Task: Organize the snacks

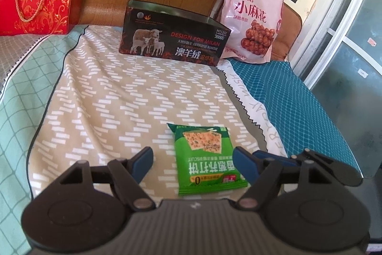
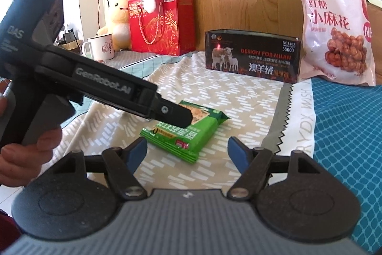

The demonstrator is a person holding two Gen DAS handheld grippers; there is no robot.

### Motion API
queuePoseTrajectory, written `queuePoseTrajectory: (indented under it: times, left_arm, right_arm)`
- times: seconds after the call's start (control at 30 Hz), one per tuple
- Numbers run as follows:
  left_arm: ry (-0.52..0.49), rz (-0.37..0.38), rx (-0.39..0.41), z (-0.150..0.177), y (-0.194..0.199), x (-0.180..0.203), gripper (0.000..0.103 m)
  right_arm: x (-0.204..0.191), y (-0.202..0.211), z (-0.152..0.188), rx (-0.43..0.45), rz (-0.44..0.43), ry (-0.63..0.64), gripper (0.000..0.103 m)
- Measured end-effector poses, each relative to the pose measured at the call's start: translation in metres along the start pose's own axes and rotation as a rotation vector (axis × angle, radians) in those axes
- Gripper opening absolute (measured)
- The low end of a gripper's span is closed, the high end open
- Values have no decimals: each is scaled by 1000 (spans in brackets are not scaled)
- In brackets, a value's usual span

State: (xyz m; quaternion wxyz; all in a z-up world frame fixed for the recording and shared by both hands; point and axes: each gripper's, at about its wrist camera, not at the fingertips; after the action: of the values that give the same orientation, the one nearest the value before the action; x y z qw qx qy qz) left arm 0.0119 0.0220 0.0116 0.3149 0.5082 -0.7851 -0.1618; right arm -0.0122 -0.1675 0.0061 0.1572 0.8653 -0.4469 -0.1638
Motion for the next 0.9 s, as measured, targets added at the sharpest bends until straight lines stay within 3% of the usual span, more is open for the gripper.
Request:
queuePoseTrajectory:
  times: [0.47, 0.9]
  left_arm:
    - [-28, -30, 64, -1, 37, 31, 76]
    - [-14, -97, 67, 6, 51, 52, 76]
  right_arm:
    - [1, 5, 1, 32, 25, -5, 76]
    - [17, 33, 9, 177, 168, -115, 86]
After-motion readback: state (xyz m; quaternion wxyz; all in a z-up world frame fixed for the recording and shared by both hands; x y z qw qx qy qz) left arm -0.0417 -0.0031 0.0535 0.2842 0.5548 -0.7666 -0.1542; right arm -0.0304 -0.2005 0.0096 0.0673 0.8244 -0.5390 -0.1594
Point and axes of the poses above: each gripper's, at about its wrist camera, not at the fingertips, and y roughly against the way its jaws point, x to its right, z to its underside, and after that the axes turned 6 degrees about x, right-handed
